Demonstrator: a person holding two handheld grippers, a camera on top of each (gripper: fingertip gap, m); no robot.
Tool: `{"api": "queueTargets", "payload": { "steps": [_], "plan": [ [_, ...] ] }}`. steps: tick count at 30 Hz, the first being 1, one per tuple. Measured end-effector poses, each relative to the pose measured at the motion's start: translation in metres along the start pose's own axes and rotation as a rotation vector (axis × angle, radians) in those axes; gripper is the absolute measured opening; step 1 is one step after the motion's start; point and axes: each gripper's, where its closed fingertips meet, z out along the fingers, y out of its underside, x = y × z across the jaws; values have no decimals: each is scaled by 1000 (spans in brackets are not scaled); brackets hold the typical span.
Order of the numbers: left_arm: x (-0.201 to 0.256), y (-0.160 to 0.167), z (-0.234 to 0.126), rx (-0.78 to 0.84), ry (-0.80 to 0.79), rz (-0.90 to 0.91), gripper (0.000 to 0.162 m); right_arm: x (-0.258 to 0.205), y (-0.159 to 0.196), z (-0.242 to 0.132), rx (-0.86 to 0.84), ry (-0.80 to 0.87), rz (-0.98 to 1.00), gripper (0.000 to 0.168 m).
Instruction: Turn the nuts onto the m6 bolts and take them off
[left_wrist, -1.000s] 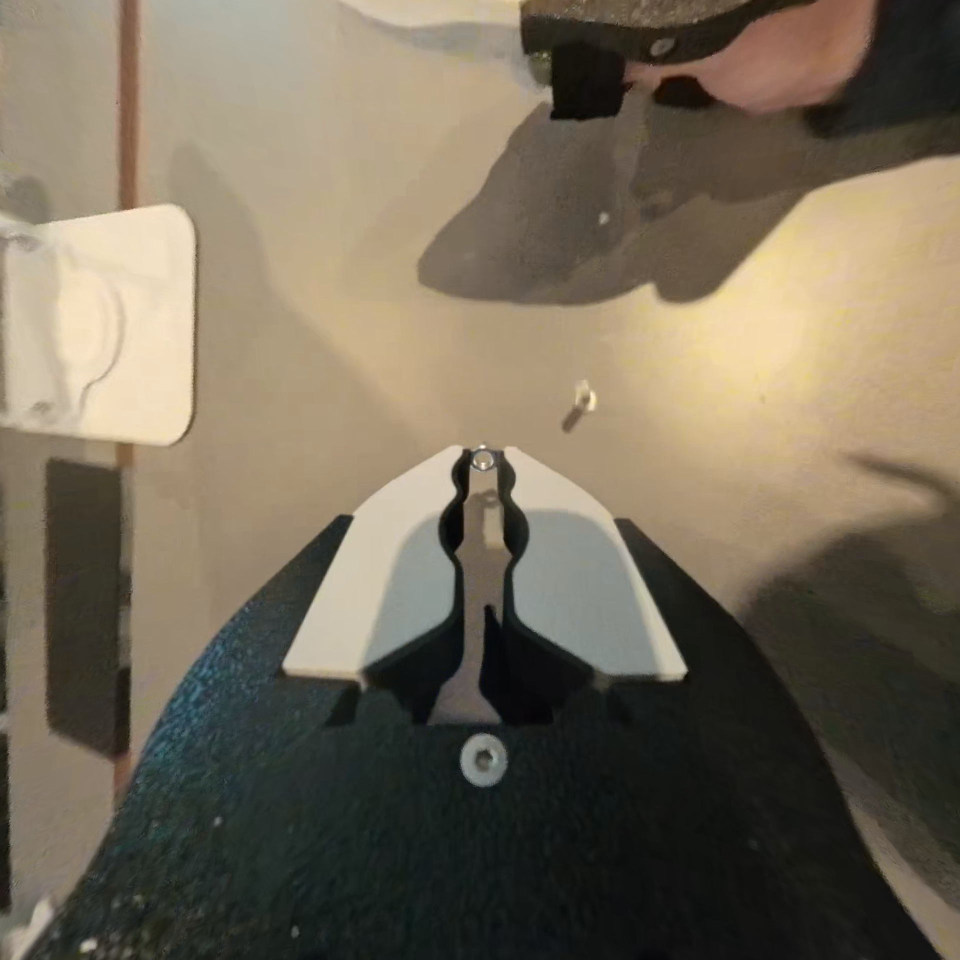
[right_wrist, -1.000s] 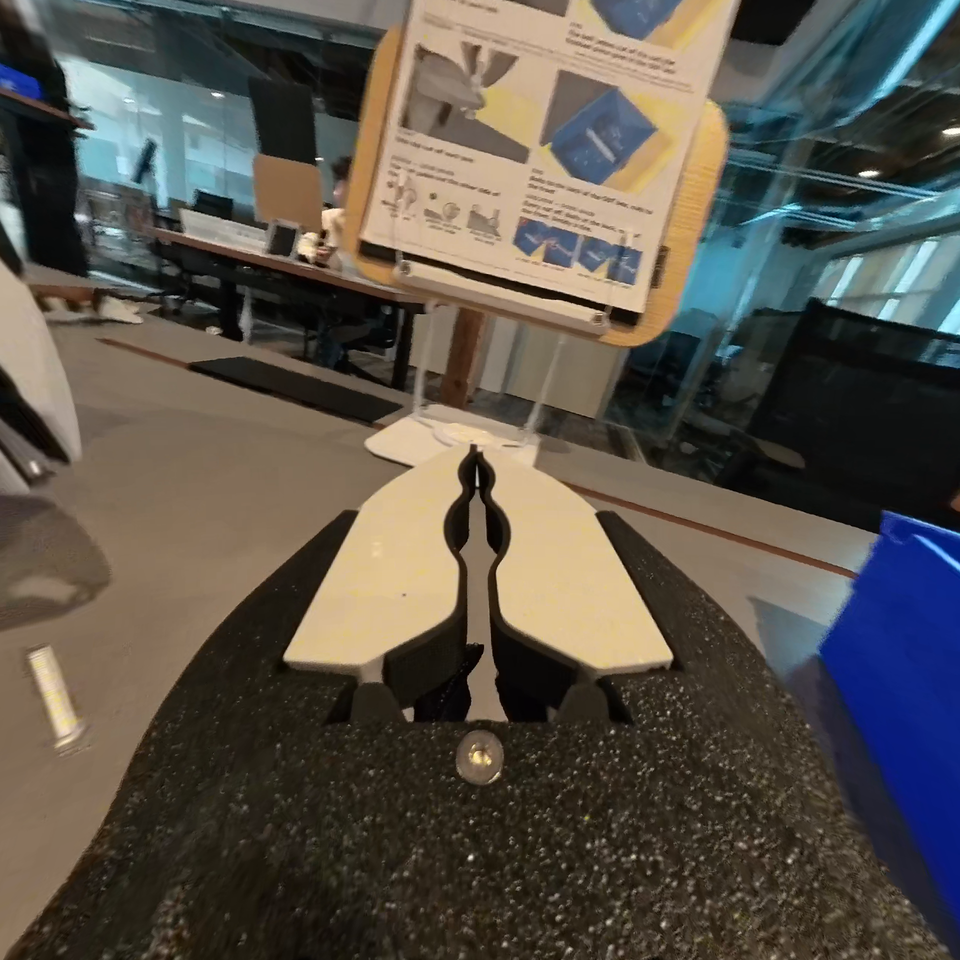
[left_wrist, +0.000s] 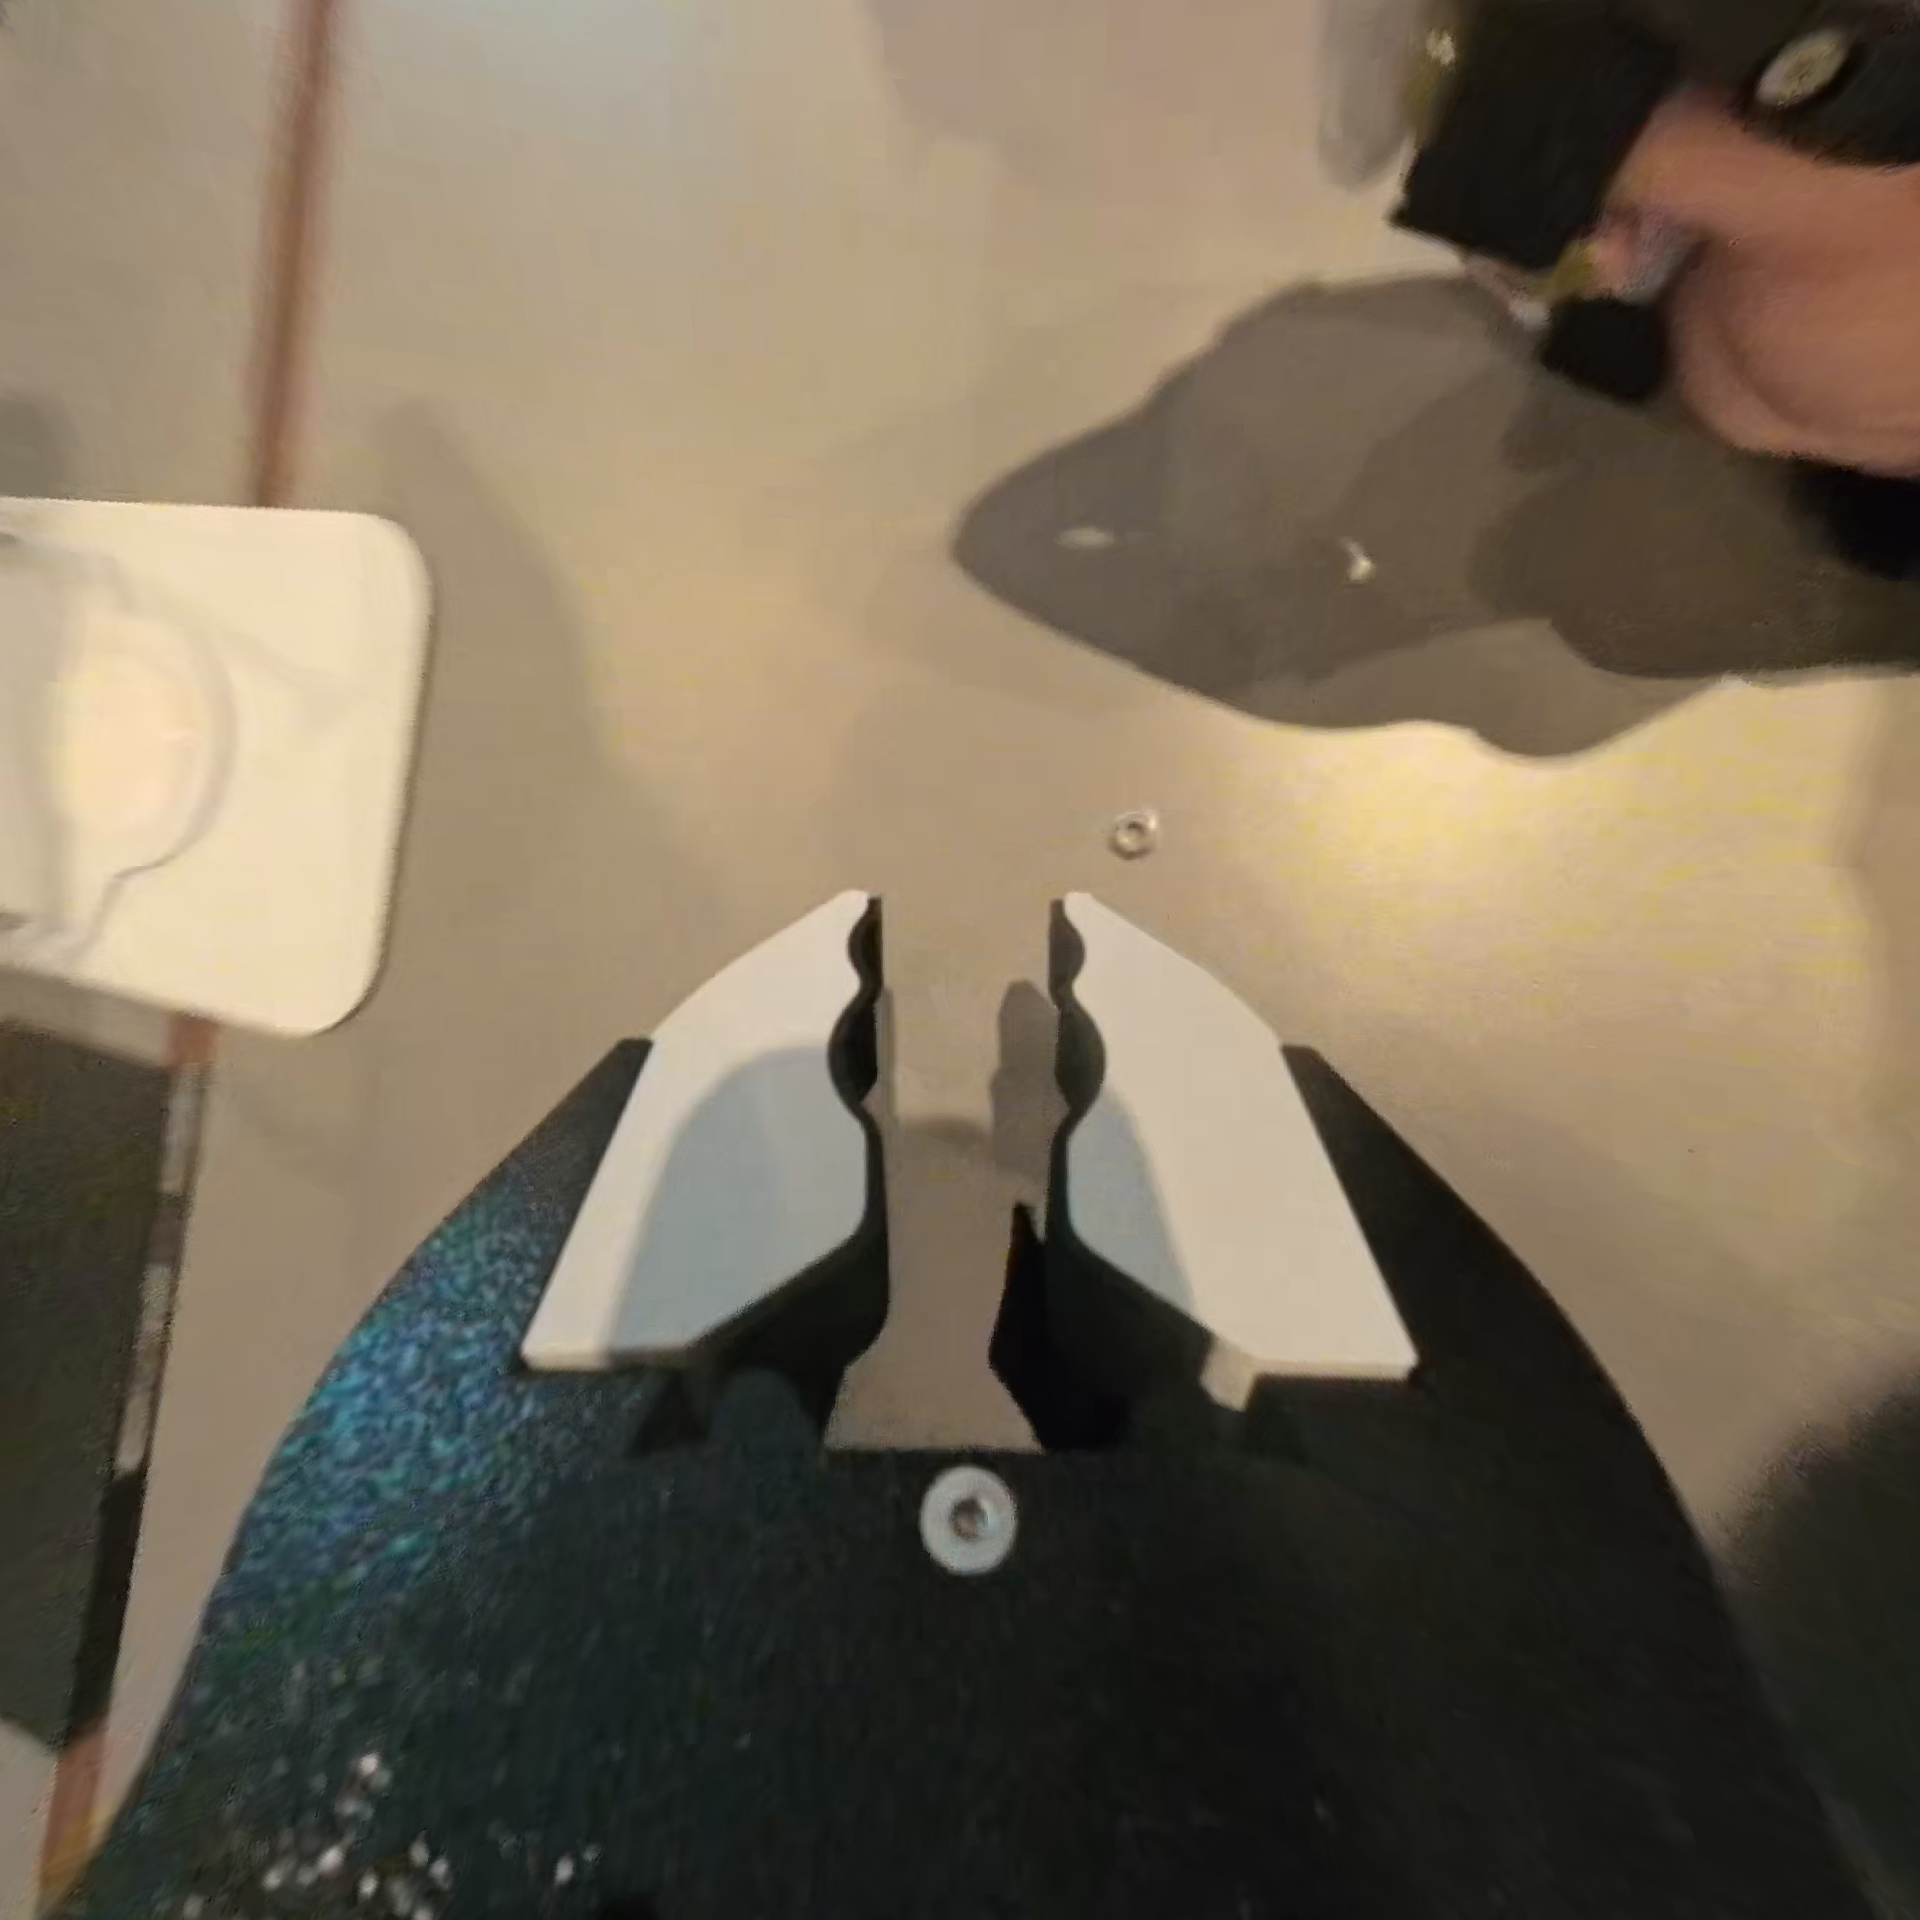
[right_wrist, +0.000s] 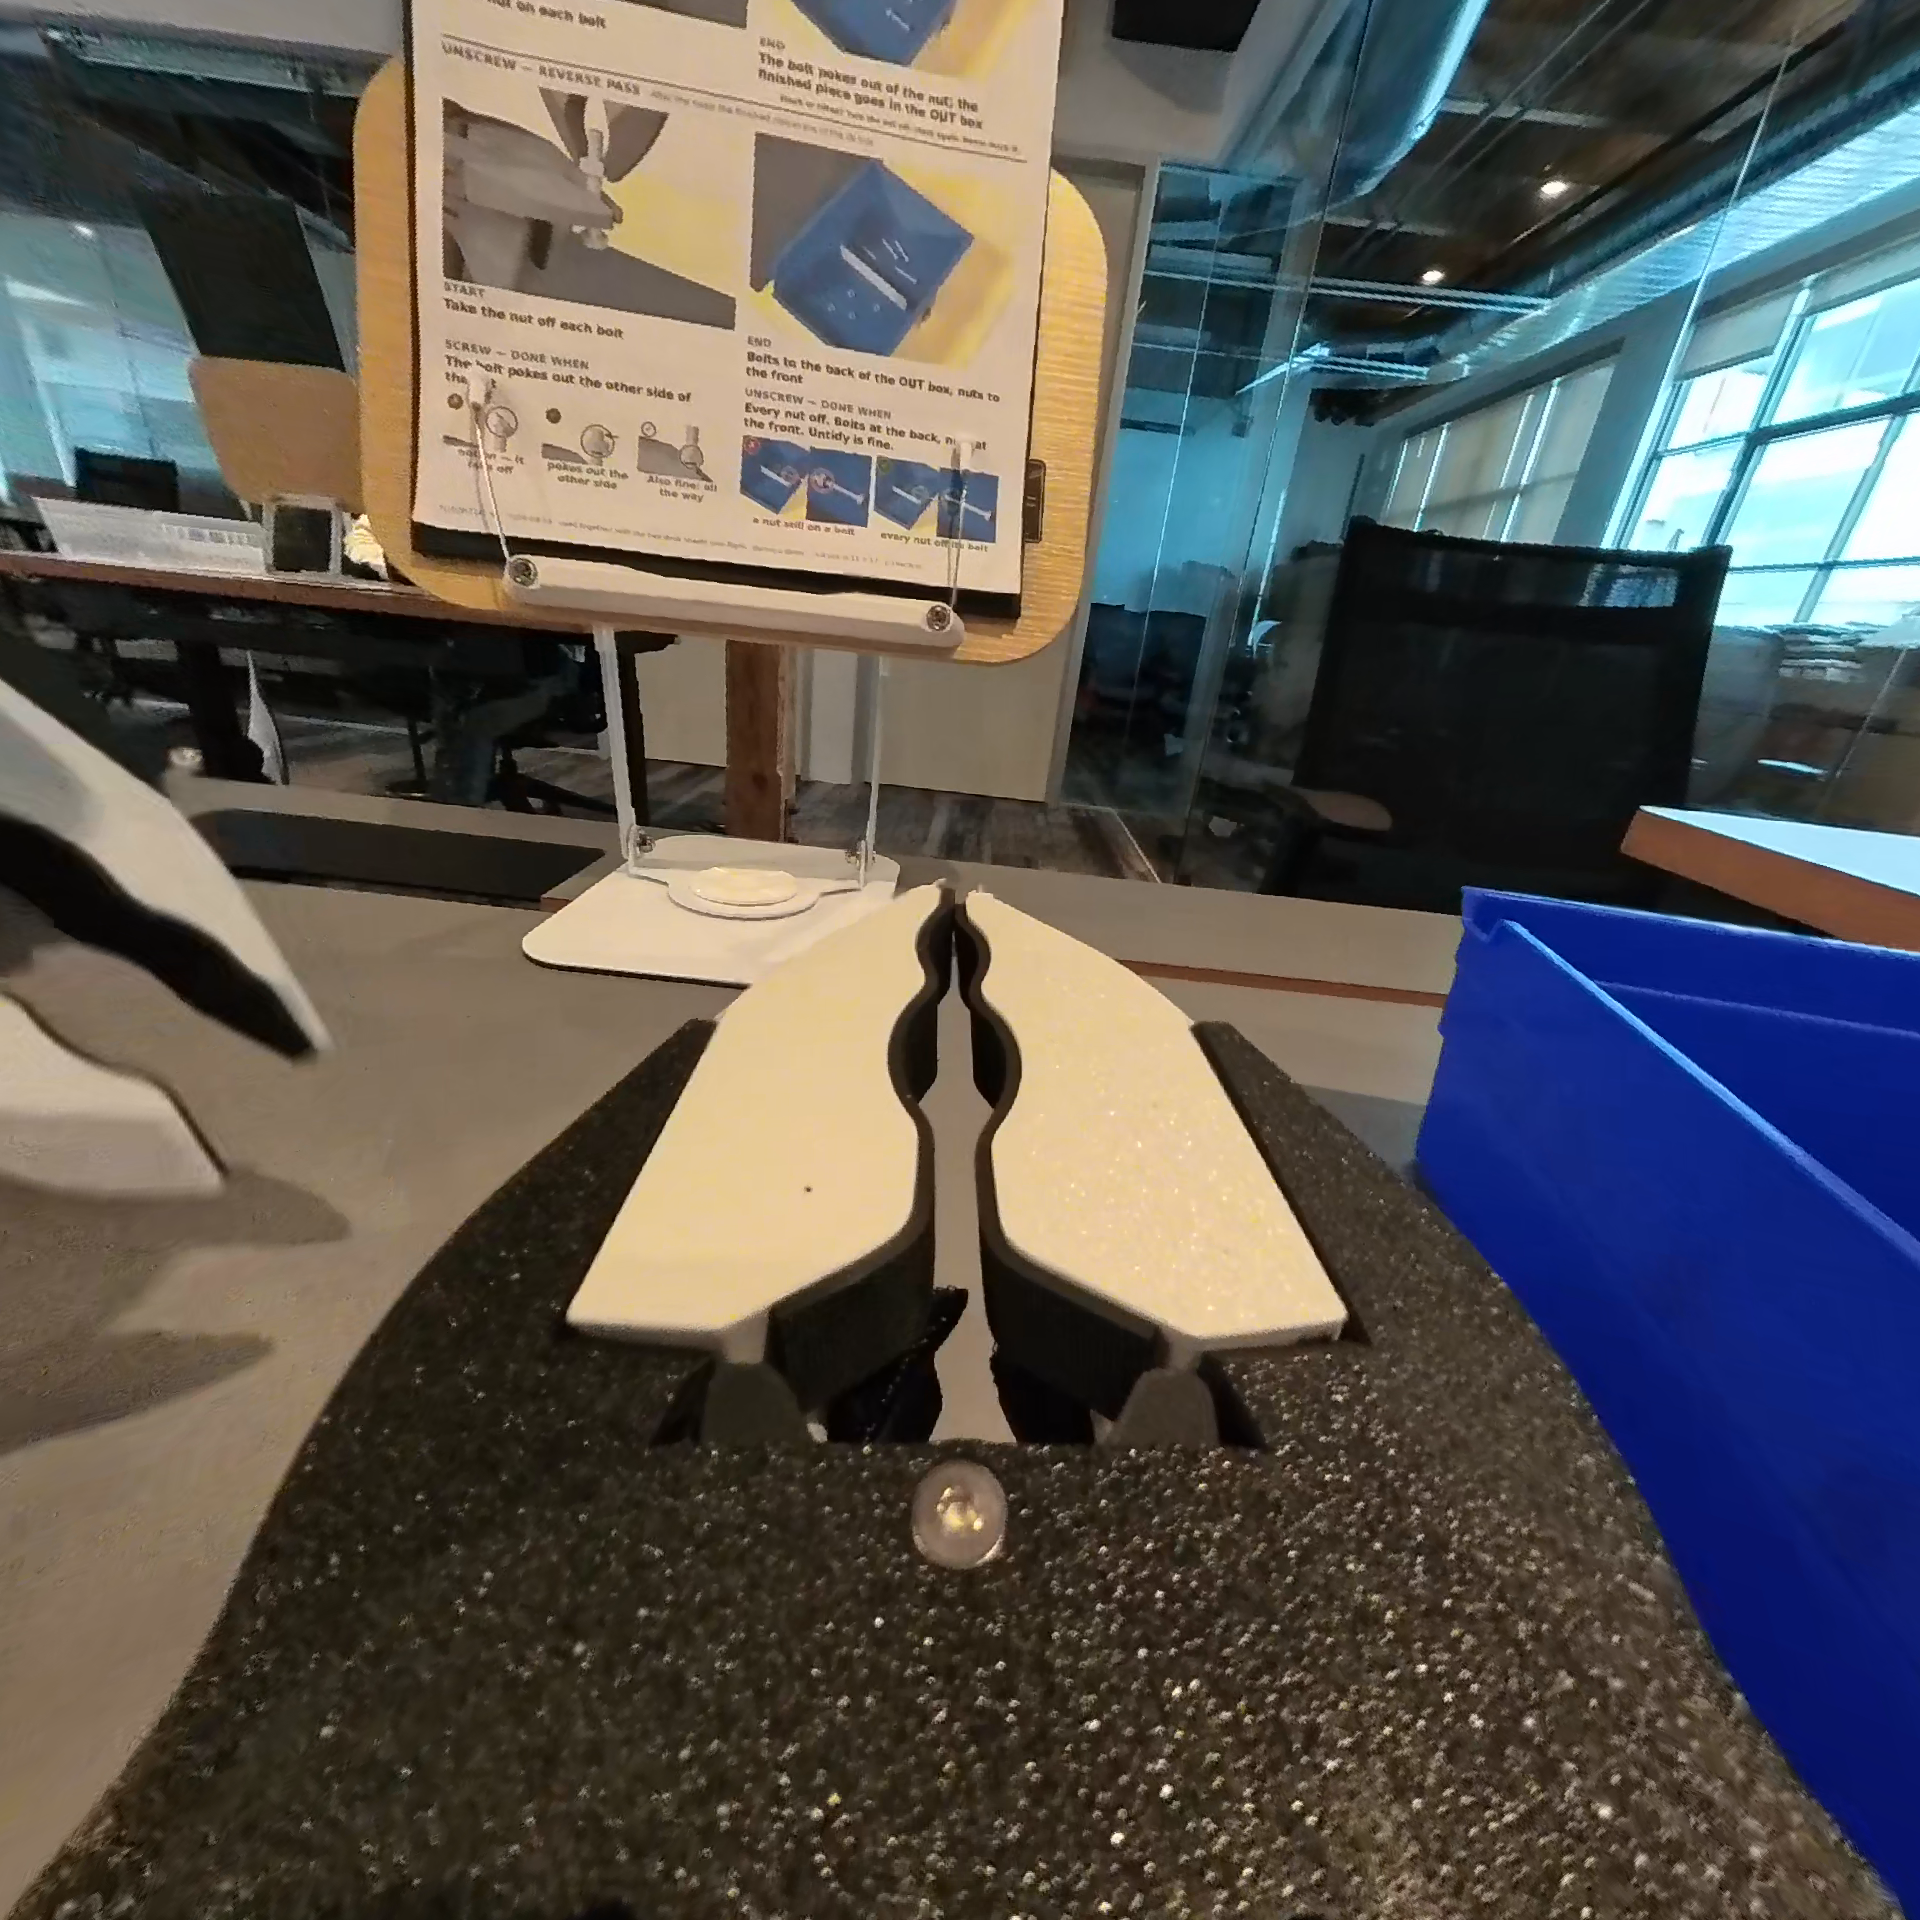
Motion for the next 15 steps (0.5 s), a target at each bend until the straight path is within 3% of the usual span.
{"api": "queueTargets", "payload": {
  "steps": [5, 8, 11, 15],
  "plan": [
    [-20, 16, -52, 305, -295, -166, 26, -8, -1, 1, -5, -42, -10, 0],
    [-18, 33, -64, 457, -418, -288, 10, -16, 3, 3, -19, -68, -42, 0],
    [-21, 54, -64, 509, -543, -373, 0, -26, 7, 4, -42, -119, -41, 0],
    [-16, 64, -56, 524, -555, -414, 0, -48, 12, 4, -79, -274, -6, 0]
  ]
}}
